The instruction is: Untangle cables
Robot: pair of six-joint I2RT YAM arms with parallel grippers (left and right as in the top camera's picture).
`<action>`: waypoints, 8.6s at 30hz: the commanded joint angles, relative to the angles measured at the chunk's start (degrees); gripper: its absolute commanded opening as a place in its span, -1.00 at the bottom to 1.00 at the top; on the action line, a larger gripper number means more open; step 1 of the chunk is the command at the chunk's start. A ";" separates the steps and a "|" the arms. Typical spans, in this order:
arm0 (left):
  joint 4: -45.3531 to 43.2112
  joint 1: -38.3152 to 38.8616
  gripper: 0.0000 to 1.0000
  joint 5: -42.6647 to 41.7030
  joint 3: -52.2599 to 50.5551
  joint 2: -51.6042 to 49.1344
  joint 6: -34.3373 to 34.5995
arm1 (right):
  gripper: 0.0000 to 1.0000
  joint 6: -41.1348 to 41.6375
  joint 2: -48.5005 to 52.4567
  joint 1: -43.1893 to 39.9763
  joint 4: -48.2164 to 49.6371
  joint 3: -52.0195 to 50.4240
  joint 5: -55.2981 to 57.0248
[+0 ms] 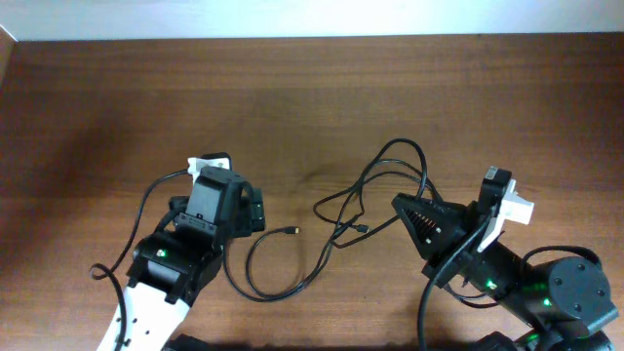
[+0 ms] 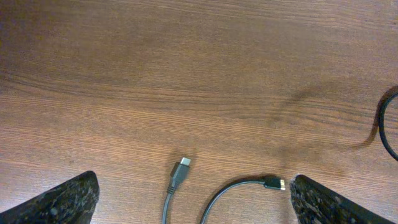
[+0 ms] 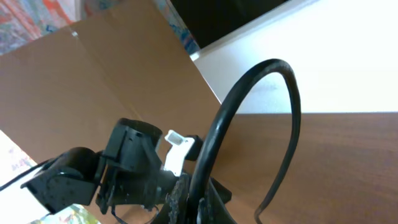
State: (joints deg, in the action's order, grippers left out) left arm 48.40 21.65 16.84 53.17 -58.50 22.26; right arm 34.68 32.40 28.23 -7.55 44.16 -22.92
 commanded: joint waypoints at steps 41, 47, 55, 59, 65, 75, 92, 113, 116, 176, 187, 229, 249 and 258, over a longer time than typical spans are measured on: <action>-11.93 -0.07 0.98 -47.15 0.83 -10.08 -29.99 | -0.92 -0.96 -0.46 0.26 3.06 1.18 -4.11; -11.98 -0.07 0.98 -39.43 0.83 -12.09 -24.17 | -0.92 -0.96 -0.46 0.26 3.08 1.18 -4.96; -13.16 -0.07 0.98 -36.54 0.83 -18.29 -21.79 | -0.92 -0.96 -0.46 0.26 3.08 1.18 -5.42; -16.24 -0.04 0.98 -39.85 0.83 -21.44 -20.11 | -0.92 -0.96 -0.46 0.26 3.04 1.18 -5.40; -17.97 -0.07 0.98 -43.93 0.83 -21.79 -20.11 | -0.92 -0.98 -0.46 0.26 2.73 1.18 -5.35; -23.37 -0.04 0.98 -44.70 0.83 -21.81 -20.09 | -0.92 -0.96 -0.46 0.26 2.43 1.18 -5.38; -15.06 -3.54 0.98 0.31 0.83 -21.79 -19.39 | -0.92 -1.01 -0.46 0.26 2.43 1.18 -5.35; -13.60 -4.57 0.98 -20.52 0.83 -21.81 -17.53 | -0.92 -7.37 -0.44 0.26 -2.60 1.18 24.92; -13.60 -4.57 0.98 -20.52 0.83 -21.81 -17.53 | -0.92 -10.97 -0.44 0.26 -3.63 1.18 29.42; -13.60 -4.57 0.98 -20.52 0.83 -21.81 -17.53 | -0.92 -2.23 27.26 -37.00 -13.18 1.18 67.98; -13.60 -4.57 0.98 -20.52 0.83 -21.81 -17.53 | -0.92 -2.25 39.71 -55.76 -6.01 1.18 58.03; -13.60 -4.57 0.98 -20.52 0.83 -21.79 -17.53 | 0.97 -10.19 45.31 -76.89 1.70 1.18 0.48; -13.60 -4.57 0.98 -20.52 0.83 -21.81 -17.53 | 0.97 -18.40 45.90 -32.11 -12.22 1.16 -4.96; -13.62 -4.57 0.98 -20.52 0.83 -21.81 -17.53 | 0.97 -18.43 50.99 -20.24 -13.92 1.11 -3.41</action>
State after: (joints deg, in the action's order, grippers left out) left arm 34.76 17.28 -3.07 53.36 -80.07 4.16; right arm 17.98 81.23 4.47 -21.87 44.47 -27.07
